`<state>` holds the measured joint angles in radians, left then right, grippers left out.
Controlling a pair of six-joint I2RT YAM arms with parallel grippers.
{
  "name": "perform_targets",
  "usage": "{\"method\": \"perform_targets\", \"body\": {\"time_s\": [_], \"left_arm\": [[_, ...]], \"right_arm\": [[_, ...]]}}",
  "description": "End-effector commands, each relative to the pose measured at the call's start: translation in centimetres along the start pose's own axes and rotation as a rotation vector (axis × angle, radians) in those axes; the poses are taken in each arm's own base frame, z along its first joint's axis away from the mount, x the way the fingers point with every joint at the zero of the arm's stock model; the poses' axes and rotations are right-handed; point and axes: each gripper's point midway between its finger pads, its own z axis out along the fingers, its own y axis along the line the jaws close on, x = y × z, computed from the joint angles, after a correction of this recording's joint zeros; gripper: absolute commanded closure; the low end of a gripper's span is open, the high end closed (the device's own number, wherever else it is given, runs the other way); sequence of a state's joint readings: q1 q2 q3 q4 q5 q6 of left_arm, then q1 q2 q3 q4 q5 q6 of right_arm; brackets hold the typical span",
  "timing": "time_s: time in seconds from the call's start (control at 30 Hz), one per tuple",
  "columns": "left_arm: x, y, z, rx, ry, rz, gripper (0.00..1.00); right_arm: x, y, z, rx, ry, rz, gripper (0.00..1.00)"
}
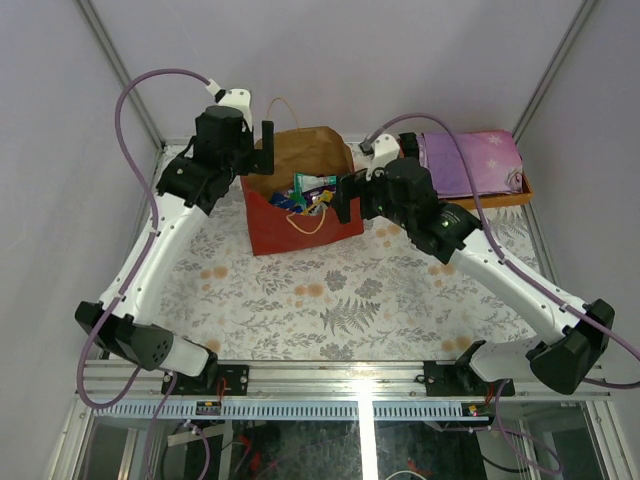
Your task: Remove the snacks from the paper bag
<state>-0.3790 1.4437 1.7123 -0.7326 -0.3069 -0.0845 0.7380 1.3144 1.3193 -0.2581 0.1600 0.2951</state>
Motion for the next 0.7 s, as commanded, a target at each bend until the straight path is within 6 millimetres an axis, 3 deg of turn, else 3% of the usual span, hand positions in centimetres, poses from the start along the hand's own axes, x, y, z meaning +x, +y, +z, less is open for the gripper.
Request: {"method": "perform_targets", "body": {"time_s": [0.0, 0.27, 0.33, 0.5, 0.67], "left_arm": [[-0.7, 1.0, -0.5, -0.006, -0.018, -0.051, 0.00], [0.4, 0.0, 2.4, 0.006, 0.024, -0.073, 0.00], [0.2, -0.2, 3.0, 0.006, 0.026, -0.075, 0.00], [-0.1, 0.1, 3.7, -0.020, 0.024, -0.068, 0.00], [-0.4, -0.1, 4.2, -0.016, 0.013, -0.066, 0.00]], "right_arm": [[-2.0, 3.9, -2.1, -0.268, -0.042, -0.297, 0.01], [-0.7, 5.3, -3.4, -0.383, 0.062, -0.371, 0.03], [-1.0, 4.8, -3.3, -0.334, 0.078, -0.308, 0.04], [-1.5, 1.4, -2.8, -0.065, 0.050, -0.087, 0.09], [0.4, 1.7, -2.0, -0.042, 0.077, 0.010, 0.06]]}}
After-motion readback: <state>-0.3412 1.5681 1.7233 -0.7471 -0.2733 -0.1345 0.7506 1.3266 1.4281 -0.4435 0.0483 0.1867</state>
